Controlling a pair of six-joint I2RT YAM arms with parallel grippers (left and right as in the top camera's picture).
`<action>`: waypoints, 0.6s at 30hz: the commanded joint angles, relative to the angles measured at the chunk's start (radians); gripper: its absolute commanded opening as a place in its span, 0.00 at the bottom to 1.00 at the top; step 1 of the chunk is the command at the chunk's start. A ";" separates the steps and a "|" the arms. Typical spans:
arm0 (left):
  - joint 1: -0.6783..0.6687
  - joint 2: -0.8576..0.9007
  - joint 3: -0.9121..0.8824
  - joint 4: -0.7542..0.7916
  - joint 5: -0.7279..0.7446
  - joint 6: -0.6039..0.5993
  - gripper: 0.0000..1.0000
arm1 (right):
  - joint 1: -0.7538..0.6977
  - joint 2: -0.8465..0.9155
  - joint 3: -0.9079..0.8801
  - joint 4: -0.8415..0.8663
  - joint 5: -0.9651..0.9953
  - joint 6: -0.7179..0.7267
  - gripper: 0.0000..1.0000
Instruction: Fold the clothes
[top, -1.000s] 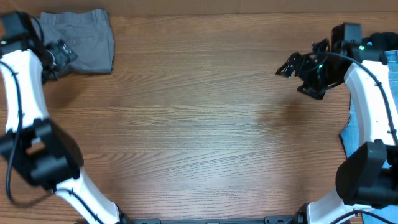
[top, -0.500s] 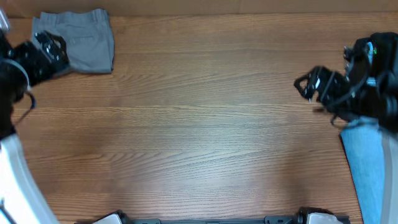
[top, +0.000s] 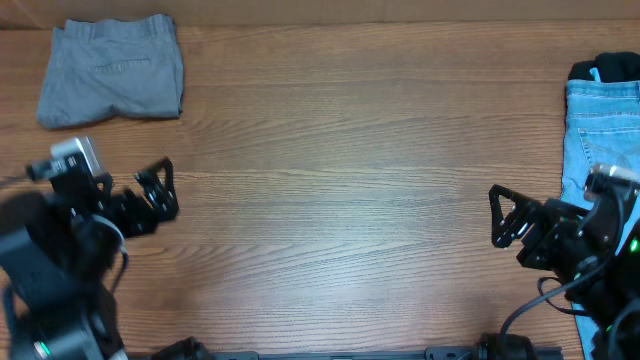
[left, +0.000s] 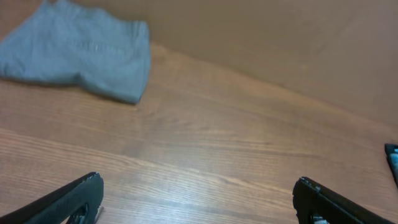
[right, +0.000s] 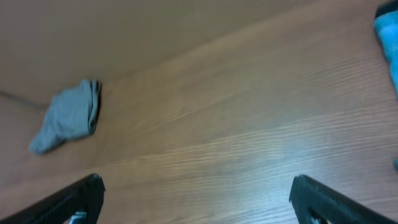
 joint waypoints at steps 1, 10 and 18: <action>-0.002 -0.104 -0.093 0.058 0.012 0.004 1.00 | 0.003 -0.058 -0.141 0.124 0.098 -0.007 1.00; -0.002 -0.089 -0.153 0.056 0.010 0.004 1.00 | 0.003 0.015 -0.237 0.300 0.194 -0.008 1.00; -0.002 -0.060 -0.153 0.020 0.010 0.004 1.00 | 0.003 0.102 -0.236 0.364 0.268 -0.007 1.00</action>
